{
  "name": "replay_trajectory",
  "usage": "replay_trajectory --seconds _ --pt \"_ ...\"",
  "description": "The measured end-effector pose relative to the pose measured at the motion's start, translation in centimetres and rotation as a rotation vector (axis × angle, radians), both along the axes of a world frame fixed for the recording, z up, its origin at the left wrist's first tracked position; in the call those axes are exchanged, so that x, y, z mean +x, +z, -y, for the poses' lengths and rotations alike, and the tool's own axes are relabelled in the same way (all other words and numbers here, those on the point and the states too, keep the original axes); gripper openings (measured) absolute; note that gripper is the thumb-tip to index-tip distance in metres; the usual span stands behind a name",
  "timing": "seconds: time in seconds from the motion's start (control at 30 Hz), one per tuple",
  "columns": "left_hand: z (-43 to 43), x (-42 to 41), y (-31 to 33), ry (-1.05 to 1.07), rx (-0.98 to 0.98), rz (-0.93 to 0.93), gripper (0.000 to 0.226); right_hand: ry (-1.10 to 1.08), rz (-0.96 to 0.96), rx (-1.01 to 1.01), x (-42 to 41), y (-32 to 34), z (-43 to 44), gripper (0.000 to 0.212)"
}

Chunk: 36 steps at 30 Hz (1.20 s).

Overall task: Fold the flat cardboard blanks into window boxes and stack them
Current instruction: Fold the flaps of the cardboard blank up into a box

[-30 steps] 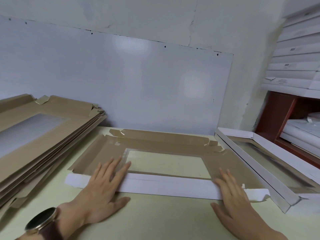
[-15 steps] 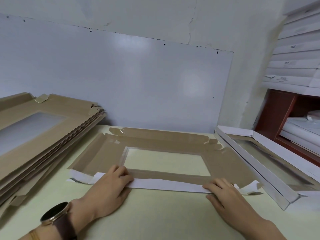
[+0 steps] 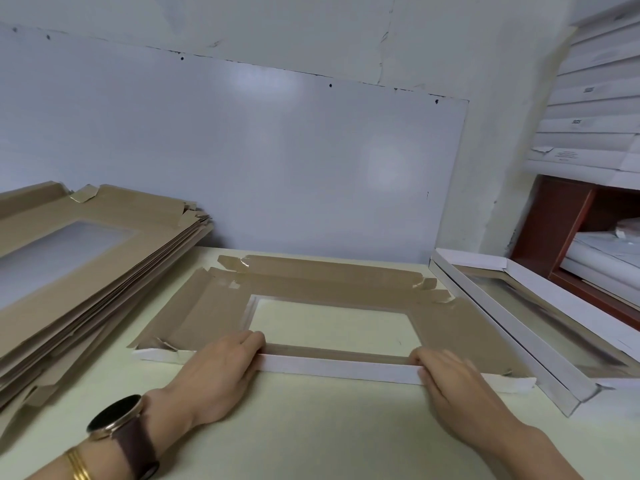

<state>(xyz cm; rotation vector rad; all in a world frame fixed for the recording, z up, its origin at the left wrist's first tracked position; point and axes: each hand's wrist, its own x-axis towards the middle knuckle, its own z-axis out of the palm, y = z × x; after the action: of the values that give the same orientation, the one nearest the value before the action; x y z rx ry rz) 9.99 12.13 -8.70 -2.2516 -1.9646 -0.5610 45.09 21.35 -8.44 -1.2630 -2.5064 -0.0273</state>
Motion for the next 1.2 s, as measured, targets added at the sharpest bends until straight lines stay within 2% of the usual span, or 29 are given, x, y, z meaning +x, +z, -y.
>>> replay_trajectory --seconds 0.3,0.47,0.5,0.6,0.67,0.8,0.9,0.97,1.2 --pt "-3.0 0.5 -0.4 0.101 -0.058 -0.100 0.016 -0.049 0.006 -0.101 -1.7 0.3 -1.7 0.025" --pt "-3.7 0.6 -0.9 0.131 -0.036 -0.061 0.006 -0.099 -0.008 -0.015 -2.2 -0.4 -2.3 0.030" --pt "-3.7 0.6 -1.1 0.125 -0.026 -0.052 0.009 -0.115 0.013 0.002 -2.4 -0.5 -2.3 0.032" --pt "-3.6 0.9 -1.7 0.037 -0.011 -0.018 0.042 -0.102 0.051 0.002 -3.2 -0.4 -2.1 0.043" --pt "-3.7 1.4 -1.8 -0.044 -0.039 0.002 0.056 -0.049 0.041 -0.034 -4.0 -0.6 -2.0 0.050" --pt "-4.4 3.1 -1.4 -0.053 -0.202 0.034 0.058 0.005 0.120 -0.174 -7.0 -0.9 -0.7 0.050" --pt "-4.9 4.5 -1.6 0.016 -0.285 0.002 0.050 0.074 0.160 -0.237 -10.4 -0.9 0.7 0.064" --pt "-5.0 5.2 -1.8 0.032 -0.333 -0.011 0.055 0.126 0.167 -0.260 -12.4 -1.2 1.3 0.068" --pt "-4.8 4.9 -2.1 0.043 -0.357 -0.110 0.056 0.151 0.174 -0.319 -14.0 -2.1 1.4 0.071"
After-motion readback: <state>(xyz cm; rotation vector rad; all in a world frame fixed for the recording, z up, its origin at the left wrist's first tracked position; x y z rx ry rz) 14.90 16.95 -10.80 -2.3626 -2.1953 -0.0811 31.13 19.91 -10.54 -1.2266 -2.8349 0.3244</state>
